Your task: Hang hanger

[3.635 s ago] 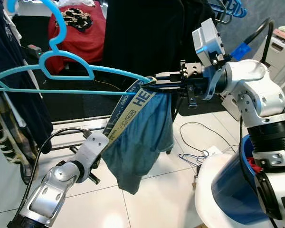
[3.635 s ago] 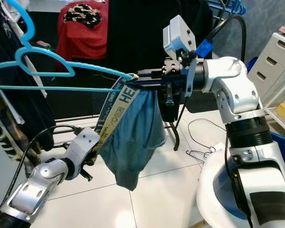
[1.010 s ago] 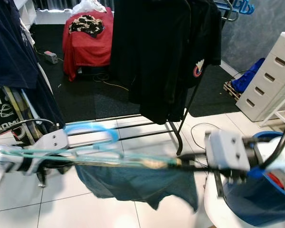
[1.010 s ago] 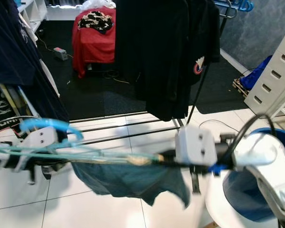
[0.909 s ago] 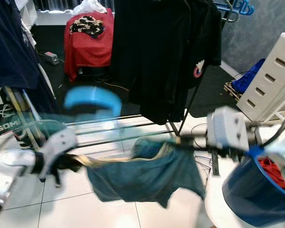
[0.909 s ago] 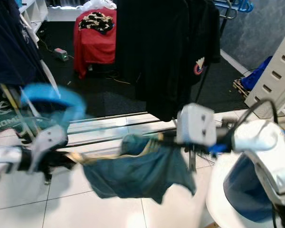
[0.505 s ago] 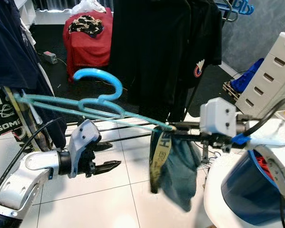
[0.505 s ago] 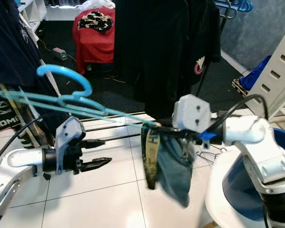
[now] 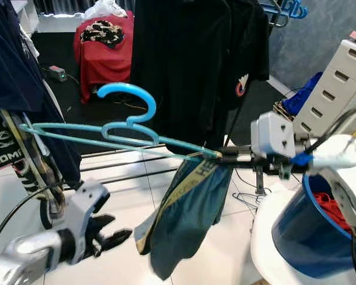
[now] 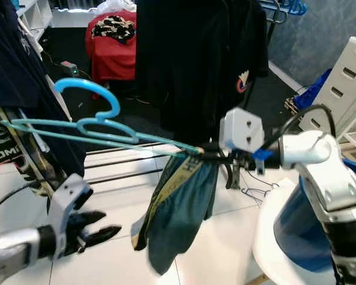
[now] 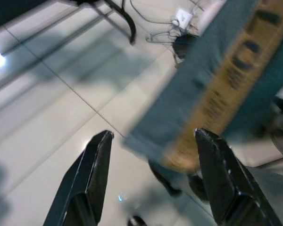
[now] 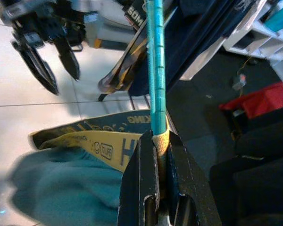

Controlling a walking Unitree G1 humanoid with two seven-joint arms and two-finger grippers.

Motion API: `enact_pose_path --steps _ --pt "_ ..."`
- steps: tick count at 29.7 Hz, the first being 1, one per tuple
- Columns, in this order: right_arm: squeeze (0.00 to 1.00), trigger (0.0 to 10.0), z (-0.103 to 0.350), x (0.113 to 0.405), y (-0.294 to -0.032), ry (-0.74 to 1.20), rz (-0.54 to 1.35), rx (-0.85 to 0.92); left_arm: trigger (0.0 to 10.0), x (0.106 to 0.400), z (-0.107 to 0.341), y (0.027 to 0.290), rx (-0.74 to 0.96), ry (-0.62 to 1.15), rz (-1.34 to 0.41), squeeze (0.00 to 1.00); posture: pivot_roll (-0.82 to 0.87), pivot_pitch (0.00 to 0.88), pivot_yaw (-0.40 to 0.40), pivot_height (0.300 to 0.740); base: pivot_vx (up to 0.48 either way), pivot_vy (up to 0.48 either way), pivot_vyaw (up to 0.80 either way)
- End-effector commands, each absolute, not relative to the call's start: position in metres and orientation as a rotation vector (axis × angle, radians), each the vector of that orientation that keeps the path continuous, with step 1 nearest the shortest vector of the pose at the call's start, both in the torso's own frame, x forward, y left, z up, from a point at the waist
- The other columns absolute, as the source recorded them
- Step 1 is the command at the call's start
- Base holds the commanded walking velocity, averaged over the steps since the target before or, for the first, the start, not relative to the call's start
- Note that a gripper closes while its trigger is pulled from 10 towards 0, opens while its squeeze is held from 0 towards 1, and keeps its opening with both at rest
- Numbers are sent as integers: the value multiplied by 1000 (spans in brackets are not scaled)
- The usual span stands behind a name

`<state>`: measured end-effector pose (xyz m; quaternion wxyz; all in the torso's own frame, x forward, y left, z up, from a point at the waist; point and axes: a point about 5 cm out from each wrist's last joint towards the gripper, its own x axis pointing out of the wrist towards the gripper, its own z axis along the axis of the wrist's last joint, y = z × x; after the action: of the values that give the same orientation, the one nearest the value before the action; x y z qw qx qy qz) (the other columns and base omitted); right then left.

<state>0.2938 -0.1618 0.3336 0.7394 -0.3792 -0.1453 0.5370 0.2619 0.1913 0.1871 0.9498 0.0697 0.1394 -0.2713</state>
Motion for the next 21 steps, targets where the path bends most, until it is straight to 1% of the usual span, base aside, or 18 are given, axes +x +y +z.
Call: enact_pose_path --steps 1,3,5,8,10,15,17,19,21 --pt "0 10000 338 297 -162 -345 1161 -853 10000 270 184 196 162 287 -454 0 -87 231 -79 740 0 0 0" --pt "0 10000 349 303 -156 -389 1154 -850 10000 286 187 197 187 263 -372 0 -93 228 -75 740 0 0 0" --pt "0 10000 356 307 -151 -409 1154 -851 10000 290 184 198 194 283 -348 0 -102 230 -75 740 0 0 0" --pt "0 10000 359 311 -148 -418 1155 -851 10000 288 179 197 201 315 -357 0 -105 228 -77 740 0 0 0" --pt "0 10000 359 316 -150 -411 1148 -855 10000 279 175 201 175 370 -364 0 -100 233 -86 740 0 0 0" --pt "0 10000 356 324 -152 -384 1148 -837 10000 272 171 204 161 411 -354 0 -90 244 -101 740 0 0 0" --pt "0 10000 346 334 -157 -327 1144 -813 10000 273 170 205 160 415 -322 0 -83 252 -122 740 0 0 0" --pt "0 10000 341 337 -159 -304 1142 -806 10000 274 169 205 155 414 -311 0 -83 252 -122 740 0 0 0" --pt "0 10000 333 344 -161 -254 1143 -784 10000 278 169 197 158 411 -314 0 -86 259 -137 740 0 0 0"
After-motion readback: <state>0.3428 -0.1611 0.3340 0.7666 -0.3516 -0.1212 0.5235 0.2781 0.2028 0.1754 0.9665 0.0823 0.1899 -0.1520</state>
